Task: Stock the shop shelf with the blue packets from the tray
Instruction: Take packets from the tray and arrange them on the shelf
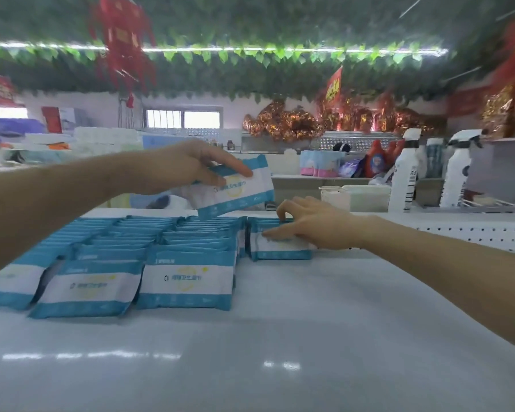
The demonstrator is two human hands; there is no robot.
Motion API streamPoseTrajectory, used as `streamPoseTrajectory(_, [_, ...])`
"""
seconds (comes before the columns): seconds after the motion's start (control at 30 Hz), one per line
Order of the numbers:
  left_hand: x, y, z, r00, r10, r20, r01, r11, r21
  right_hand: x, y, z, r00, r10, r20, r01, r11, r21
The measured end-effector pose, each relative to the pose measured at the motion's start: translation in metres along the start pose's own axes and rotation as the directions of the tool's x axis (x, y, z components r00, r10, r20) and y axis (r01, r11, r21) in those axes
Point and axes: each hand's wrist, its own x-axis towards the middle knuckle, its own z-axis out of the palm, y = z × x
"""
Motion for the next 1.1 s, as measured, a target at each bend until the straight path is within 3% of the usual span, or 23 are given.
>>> streamPoseTrajectory(0.2, [0.054, 0.005, 0.037, 0.988, 0.060, 0.145, -0.064, 0.998, 0.026, -0.035, 0.028, -0.016, 0.984, 0.179, -0.002, -0.178, 0.980, 0.089])
streamPoseTrajectory(0.37, [0.084, -0.011, 0.080, 0.927, 0.031, 0.373, -0.145, 0.948, 0.284, -0.077, 0.053, -0.025, 0.942, 0.332, -0.051, -0.319, 0.932, 0.174])
streamPoseTrajectory(0.53, [0.103, -0.036, 0.100, 0.876, -0.002, 0.483, -0.303, 0.776, 0.553, -0.091, 0.059, -0.034, 0.919, 0.372, -0.134, -0.336, 0.914, 0.229])
streamPoseTrajectory(0.73, [0.110, -0.037, 0.105, 0.863, 0.072, 0.500, -0.429, 0.628, 0.650, -0.083, 0.047, -0.044, 0.924, 0.355, -0.145, -0.315, 0.919, 0.239])
streamPoseTrajectory(0.87, [0.101, -0.030, 0.098, 0.880, 0.075, 0.469, -0.437, 0.516, 0.737, -0.068, 0.030, -0.060, 0.920, 0.351, -0.174, -0.301, 0.918, 0.260])
streamPoseTrajectory(1.0, [0.061, -0.023, 0.058, 0.940, 0.125, 0.318, -0.324, 0.619, 0.716, -0.039, 0.012, -0.079, 0.909, 0.344, -0.236, -0.273, 0.919, 0.286])
streamPoseTrajectory(1.1, [-0.001, -0.026, 0.008, 0.978, 0.085, 0.190, -0.196, 0.684, 0.703, -0.002, -0.015, -0.106, 0.893, 0.357, -0.275, -0.257, 0.905, 0.340])
